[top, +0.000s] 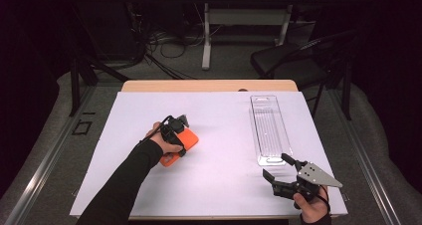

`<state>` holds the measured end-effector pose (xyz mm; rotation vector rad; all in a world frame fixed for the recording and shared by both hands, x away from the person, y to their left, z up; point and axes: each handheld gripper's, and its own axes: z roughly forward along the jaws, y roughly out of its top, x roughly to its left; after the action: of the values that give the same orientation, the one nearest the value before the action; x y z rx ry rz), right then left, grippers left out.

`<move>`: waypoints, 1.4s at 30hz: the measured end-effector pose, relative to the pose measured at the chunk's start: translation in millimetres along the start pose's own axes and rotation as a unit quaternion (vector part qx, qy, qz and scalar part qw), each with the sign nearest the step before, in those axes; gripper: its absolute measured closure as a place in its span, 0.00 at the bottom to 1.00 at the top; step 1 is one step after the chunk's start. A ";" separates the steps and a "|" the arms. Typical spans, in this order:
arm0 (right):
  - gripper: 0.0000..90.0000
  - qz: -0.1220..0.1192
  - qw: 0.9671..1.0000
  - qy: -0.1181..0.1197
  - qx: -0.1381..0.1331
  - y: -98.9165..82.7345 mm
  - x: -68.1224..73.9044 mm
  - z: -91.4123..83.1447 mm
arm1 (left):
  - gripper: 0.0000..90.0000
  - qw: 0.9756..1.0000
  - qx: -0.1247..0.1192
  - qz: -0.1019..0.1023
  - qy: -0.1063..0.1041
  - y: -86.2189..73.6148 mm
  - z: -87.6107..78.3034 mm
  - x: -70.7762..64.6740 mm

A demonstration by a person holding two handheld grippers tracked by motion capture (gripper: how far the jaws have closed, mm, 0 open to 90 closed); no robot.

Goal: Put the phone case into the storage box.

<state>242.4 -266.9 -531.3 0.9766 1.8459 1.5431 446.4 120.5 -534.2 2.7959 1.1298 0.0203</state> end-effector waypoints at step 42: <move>0.15 0.002 1.000 0.000 0.002 -0.8 -0.7 0.6 | 0.18 1.000 0.006 -0.010 -0.005 -2.5 -5.3 0.9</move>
<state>243.2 -267.2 -532.3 0.9821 1.8498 1.5425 445.0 123.4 -529.3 2.7914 1.1604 -0.0009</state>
